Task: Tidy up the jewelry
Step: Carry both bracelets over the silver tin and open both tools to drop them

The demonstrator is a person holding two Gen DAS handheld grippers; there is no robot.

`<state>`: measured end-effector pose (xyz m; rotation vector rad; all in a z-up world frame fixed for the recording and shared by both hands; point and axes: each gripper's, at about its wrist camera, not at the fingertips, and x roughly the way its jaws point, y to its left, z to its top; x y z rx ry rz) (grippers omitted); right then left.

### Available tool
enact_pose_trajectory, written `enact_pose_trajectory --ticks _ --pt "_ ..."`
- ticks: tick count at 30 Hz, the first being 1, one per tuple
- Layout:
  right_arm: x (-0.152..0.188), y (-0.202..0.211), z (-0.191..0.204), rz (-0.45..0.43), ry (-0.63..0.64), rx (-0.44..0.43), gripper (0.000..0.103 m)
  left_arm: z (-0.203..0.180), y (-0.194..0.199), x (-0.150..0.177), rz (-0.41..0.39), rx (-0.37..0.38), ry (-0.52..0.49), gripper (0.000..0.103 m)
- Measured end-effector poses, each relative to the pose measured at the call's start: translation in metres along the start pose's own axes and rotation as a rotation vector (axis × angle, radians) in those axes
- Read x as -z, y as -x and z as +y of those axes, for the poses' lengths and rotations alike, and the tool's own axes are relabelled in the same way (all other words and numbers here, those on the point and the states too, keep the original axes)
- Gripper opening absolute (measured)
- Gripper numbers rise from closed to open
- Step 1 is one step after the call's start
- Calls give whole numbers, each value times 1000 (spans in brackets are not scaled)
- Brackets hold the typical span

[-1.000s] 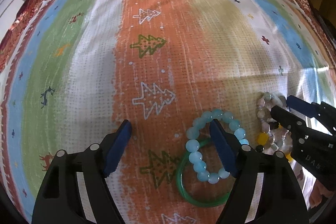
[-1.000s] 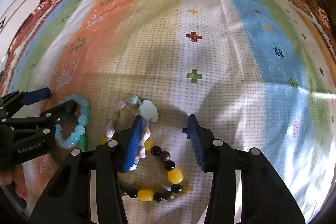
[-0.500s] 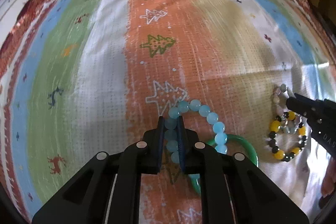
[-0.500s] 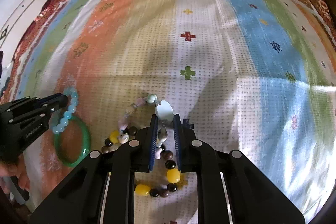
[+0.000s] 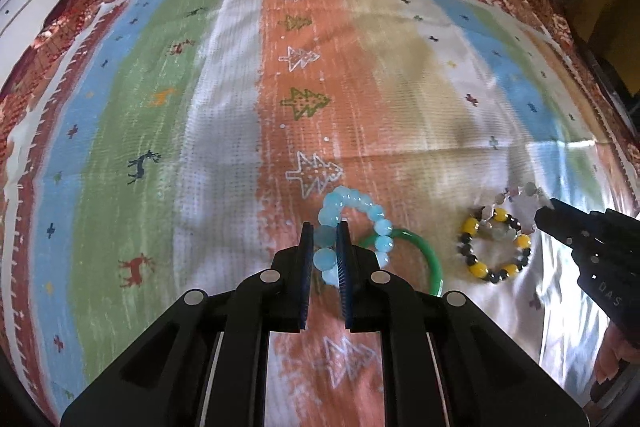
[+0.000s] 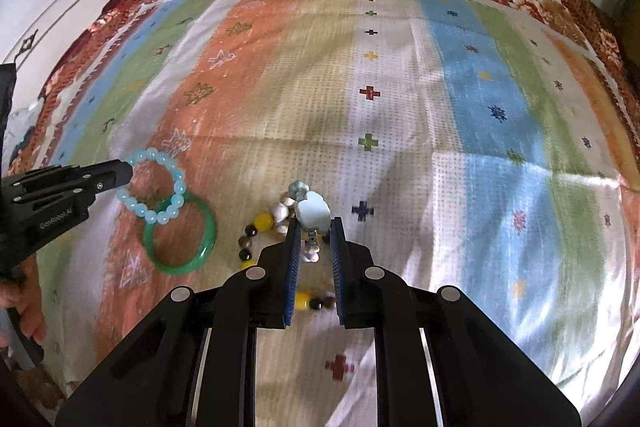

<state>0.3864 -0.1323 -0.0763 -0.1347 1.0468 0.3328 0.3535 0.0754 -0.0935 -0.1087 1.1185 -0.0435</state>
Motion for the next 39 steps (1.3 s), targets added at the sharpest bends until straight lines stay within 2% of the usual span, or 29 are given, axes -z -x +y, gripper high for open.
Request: enact_pose_trajectory --ticks 5,8,16,23,39 --pt "7 19 8 -26 23 1 15 3 15 8 -13 9 23 11" --pt "11 33 13 -47 38 -11 16 7 27 11 -23 39 62 11" --pt "25 70 23 -105 71 -40 16 6 63 26 -87 28 65 11" --pt "38 82 27 -112 78 -41 15 6 90 38 -125 87 108 11" --pt "60 113 46 -150 105 -73 16 -23 136 74 -204 89 46 11"
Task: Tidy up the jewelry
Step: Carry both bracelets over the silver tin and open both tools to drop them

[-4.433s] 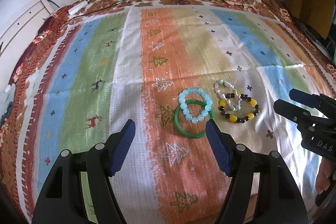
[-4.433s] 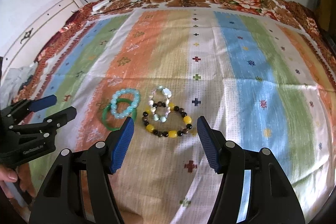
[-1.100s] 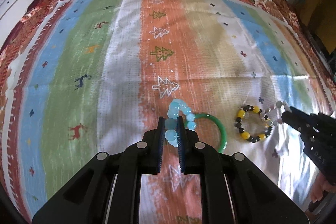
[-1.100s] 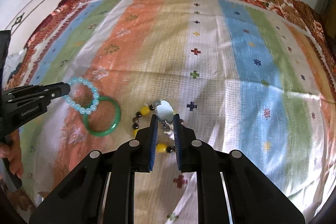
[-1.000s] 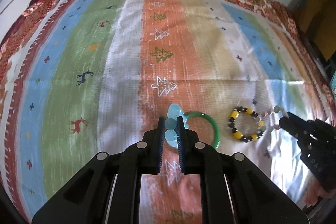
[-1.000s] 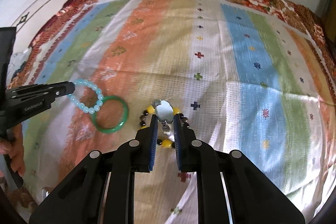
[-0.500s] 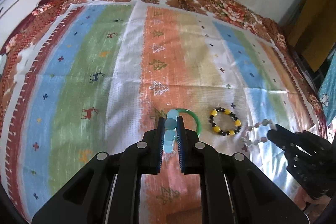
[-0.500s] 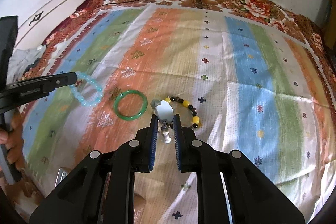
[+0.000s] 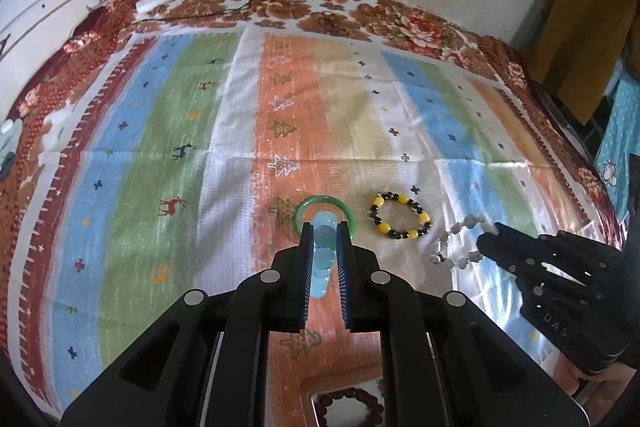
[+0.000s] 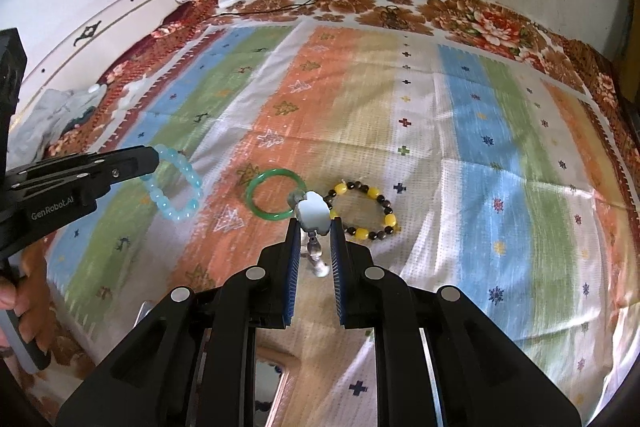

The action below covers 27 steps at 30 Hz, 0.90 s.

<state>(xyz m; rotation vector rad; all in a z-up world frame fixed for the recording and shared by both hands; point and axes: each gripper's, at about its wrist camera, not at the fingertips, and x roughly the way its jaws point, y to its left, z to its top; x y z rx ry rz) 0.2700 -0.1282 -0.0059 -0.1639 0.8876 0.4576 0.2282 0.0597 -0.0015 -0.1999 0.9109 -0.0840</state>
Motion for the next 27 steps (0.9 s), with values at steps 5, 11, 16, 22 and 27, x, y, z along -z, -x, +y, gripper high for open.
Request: enact_pose_trajectory --ticks 5,11,16,22,27 --pt "8 8 7 -7 16 -13 16 -7 14 7 -25 7 -20 11" --pt "12 20 14 -28 25 -32 16 -16 26 14 -45 18 -45 11" --pt "19 30 21 -40 38 -43 16 -23 35 24 -59 17 -67 11" --pt "25 41 26 -56 48 -65 16 -30 50 32 -81 39 -82 11" --pt "34 51 31 -63 58 -87 16 -34 58 45 -87 50 -94 11"
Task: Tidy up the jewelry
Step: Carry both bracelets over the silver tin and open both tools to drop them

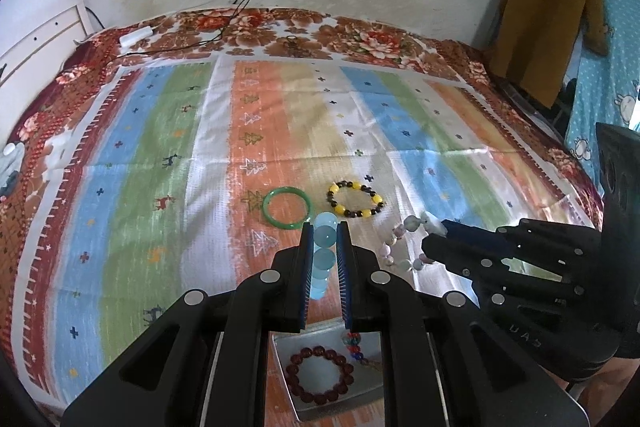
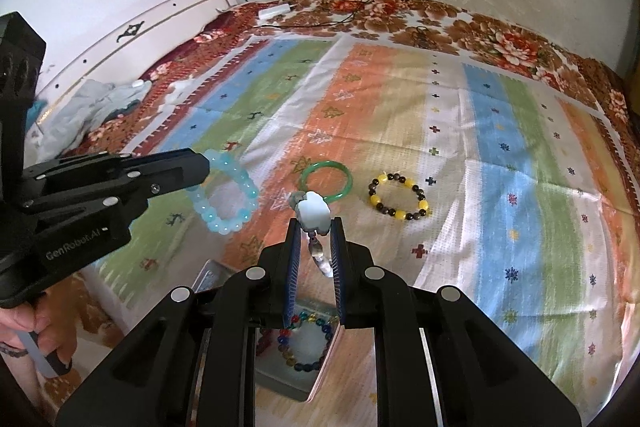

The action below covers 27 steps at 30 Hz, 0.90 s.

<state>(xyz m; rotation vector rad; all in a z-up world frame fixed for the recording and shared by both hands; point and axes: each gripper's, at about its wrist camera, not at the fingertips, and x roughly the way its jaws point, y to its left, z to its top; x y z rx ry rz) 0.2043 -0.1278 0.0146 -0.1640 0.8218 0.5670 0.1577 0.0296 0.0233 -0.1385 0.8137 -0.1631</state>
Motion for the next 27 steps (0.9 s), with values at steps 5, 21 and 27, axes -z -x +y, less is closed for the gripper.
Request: enact_pose_trajectory --ticks 5,21,27 --pt "8 6 6 0 13 -15 16 -4 6 9 -1 6 -6 11" --pt "40 13 20 34 41 -42 16 -11 12 46 27 -13 -26 11" --pt "53 11 22 61 31 -49 16 -13 13 58 51 10 -22 11"
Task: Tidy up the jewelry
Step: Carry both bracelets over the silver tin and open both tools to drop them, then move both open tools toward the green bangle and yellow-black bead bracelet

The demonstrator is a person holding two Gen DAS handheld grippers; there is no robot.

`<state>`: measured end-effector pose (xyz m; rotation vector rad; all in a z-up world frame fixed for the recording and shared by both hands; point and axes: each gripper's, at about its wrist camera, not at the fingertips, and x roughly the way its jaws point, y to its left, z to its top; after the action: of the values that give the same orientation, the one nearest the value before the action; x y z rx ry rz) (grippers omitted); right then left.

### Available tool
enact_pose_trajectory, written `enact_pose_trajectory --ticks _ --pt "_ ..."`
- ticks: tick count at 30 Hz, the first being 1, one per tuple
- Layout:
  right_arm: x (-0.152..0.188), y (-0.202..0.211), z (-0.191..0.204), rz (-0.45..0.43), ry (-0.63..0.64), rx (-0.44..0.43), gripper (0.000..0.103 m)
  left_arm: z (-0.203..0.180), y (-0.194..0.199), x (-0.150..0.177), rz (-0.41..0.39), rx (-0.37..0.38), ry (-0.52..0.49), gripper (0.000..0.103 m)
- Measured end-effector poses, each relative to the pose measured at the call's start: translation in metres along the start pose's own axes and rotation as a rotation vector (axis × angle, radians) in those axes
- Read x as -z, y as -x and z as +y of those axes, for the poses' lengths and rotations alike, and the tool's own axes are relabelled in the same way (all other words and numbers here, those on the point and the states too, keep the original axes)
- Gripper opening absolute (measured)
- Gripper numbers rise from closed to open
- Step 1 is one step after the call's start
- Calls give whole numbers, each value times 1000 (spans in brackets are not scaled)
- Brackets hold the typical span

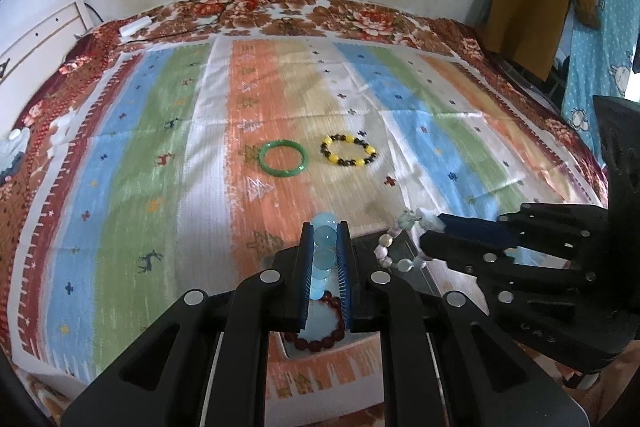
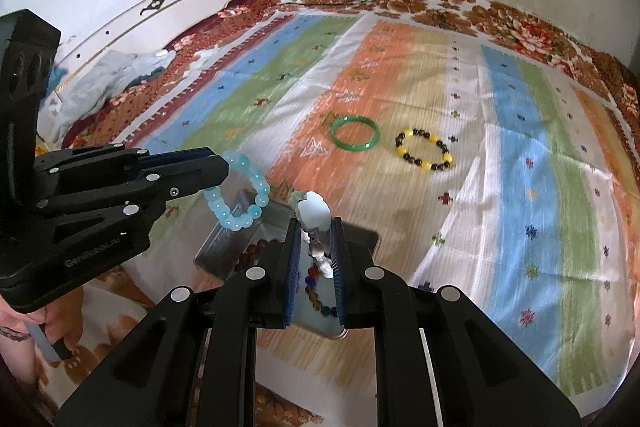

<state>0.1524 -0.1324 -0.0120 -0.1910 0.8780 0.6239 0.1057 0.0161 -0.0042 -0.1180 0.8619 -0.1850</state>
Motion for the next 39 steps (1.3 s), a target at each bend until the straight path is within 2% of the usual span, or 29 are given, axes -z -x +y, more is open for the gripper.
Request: enact_pose_trajectory --ticks 2,4,5,6,8,12,17,20,21,23,26,32,39 --pt "4 -3 1 15 -5 -16 16 3 -2 3 25 41 24 11" --pt "8 -5 2 29 -4 -28 16 5 -8 6 55 26 20 12" --pt "9 -7 2 37 -5 -32 21 6 -10 7 59 3 15 23" --pt "10 -7 1 40 -8 -26 36 8 -10 7 56 -20 17 30" --pt "11 -5 -4 25 -14 13 52 14 -9 5 36 -44 26 36" --pt "5 1 -26 -16 -71 81 58 30 -11 -2 26 -133 45 41" --pt "0 0 -60 -39 -191 123 58 40 -19 -12 33 -177 41 48" --pt "-4 -1 -69 -55 -215 141 58 39 -25 -20 24 -217 19 55" --pt "-6 -2 -70 -60 -215 147 61 38 -27 -23 21 -222 12 57" --pt "-12 -6 -70 -69 -200 166 69 35 -32 -29 13 -229 -1 68" --pt "-19 -13 -74 -83 -182 186 74 34 -39 -35 7 -238 -14 82" --pt "-31 -30 -96 -74 -241 169 84 41 -62 -51 37 -227 2 86" --pt "-46 -58 -113 -34 -230 191 89 58 -99 -72 111 -186 46 87"
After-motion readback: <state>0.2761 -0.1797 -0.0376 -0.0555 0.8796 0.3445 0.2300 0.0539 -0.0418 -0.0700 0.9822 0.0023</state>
